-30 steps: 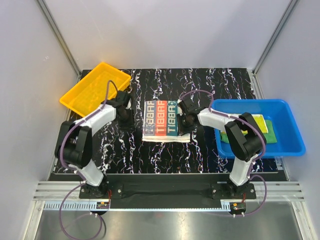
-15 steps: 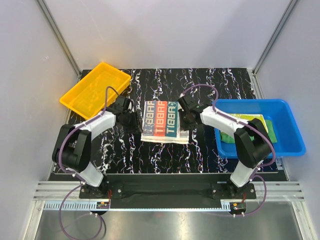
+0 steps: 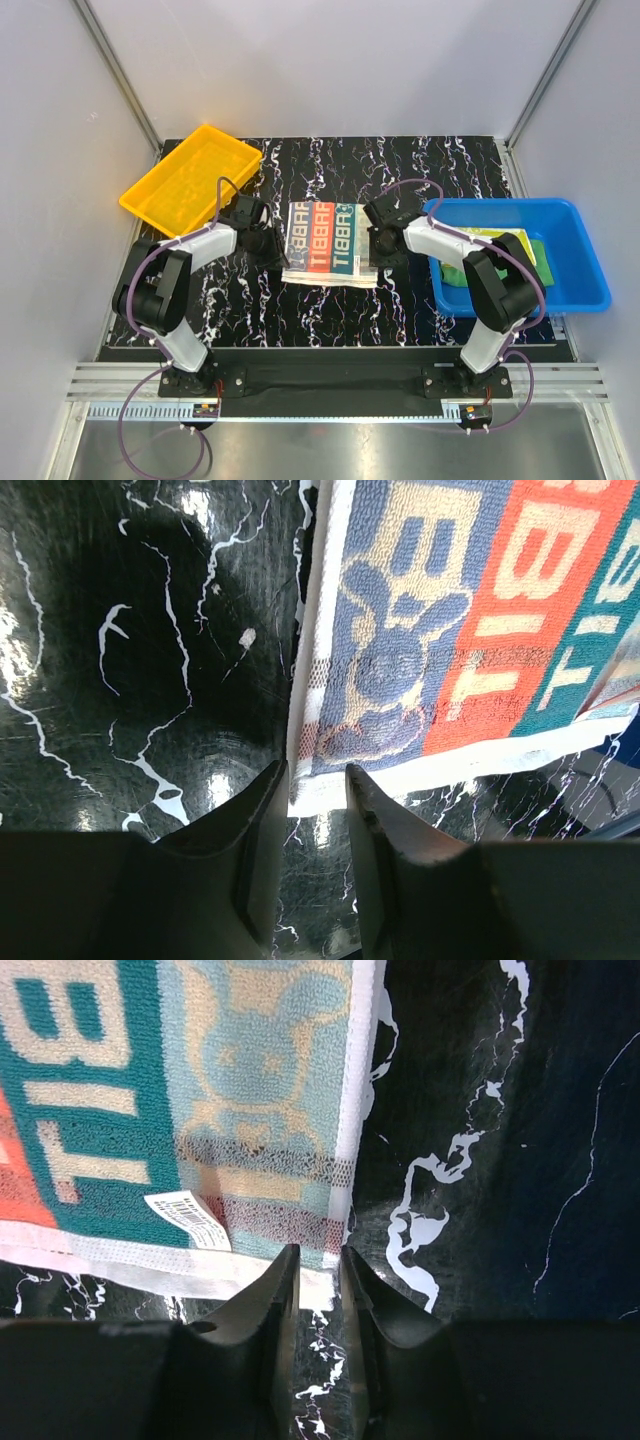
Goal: Fold and stack the towels
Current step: Fold the towel
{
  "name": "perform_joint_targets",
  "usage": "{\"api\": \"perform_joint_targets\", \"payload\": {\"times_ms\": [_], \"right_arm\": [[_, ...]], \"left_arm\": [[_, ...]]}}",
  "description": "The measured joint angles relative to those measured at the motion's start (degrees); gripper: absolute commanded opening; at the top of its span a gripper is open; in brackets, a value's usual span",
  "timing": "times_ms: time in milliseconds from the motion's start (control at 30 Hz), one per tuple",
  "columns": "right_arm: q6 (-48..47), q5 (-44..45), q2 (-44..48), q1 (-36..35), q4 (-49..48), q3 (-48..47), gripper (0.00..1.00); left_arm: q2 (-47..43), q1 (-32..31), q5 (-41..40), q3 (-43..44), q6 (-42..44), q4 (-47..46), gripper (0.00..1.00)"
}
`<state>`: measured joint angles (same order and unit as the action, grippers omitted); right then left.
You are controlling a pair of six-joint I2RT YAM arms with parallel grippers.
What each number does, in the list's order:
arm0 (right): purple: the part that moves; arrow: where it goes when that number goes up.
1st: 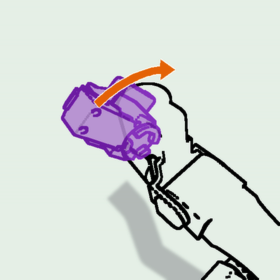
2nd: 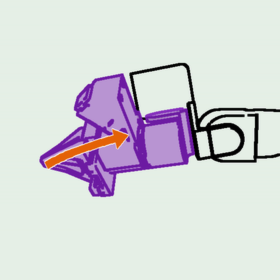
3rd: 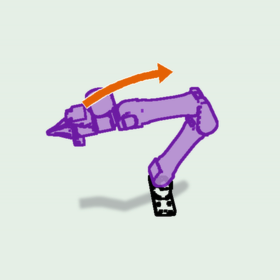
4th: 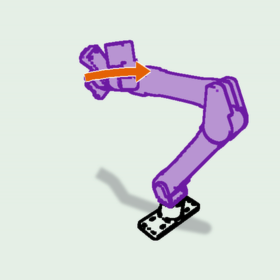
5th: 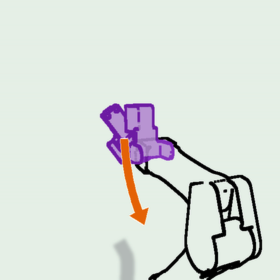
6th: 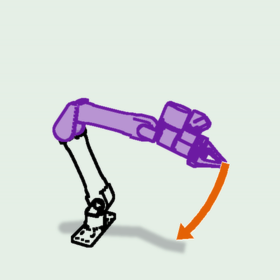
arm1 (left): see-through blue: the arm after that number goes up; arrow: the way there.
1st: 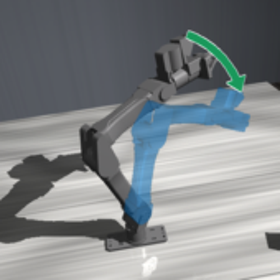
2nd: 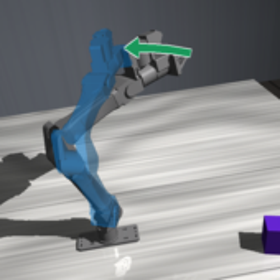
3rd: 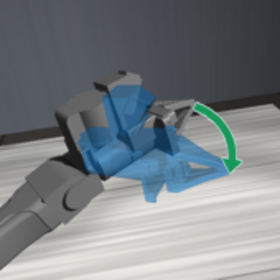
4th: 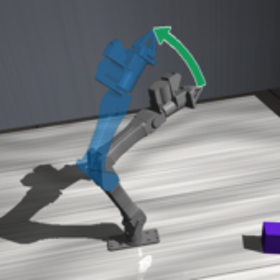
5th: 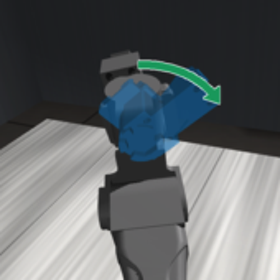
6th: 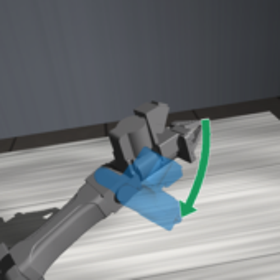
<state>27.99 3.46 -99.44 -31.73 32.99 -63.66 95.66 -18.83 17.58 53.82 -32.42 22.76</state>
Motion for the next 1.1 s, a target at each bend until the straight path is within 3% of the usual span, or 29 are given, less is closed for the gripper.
{"api": "perform_joint_targets", "payload": {"times_ms": [333, 500, 600, 633, 867, 1000, 1100], "right_arm": [[1.0, -0.2, -1.0, 0.1, -2.1, 2.3, 0.23], [1.2, -0.2, -1.1, 0.2, -2.3, 2.5, 0.12], [1.2, -0.1, -1.1, 0.2, -2.3, 2.5, 0.08], [1.2, -0.1, -1.1, 0.2, -2.3, 2.5, 0.04], [1.2, -0.1, -1.1, 0.2, -2.3, 2.5, 0.0], [1.1, -0.4, -1.1, 0.2, -2.3, 2.4, 0.0], [1.0, -0.7, -1.1, 0.2, -2.3, 2.4, 0.0]], "left_arm": [[0.1, -1.0, -0.3, 0.0, -0.1, 0.0, 0.29], [0.1, -1.7, -1.1, 0.0, -0.2, 0.2, 0.17], [0.1, -1.9, -1.9, 0.0, -0.3, 0.7, 0.01], [0.1, -2.0, -2.2, 0.0, -0.3, 0.9, 0.0], [0.1, -2.5, -3.6, 0.1, -0.2, 1.9, 0.0], [0.1, -2.6, -5.9, 0.2, -0.2, 3.4, 0.29], [-0.2, -2.6, -7.0, 0.2, -0.4, 4.1, 0.31]]}}
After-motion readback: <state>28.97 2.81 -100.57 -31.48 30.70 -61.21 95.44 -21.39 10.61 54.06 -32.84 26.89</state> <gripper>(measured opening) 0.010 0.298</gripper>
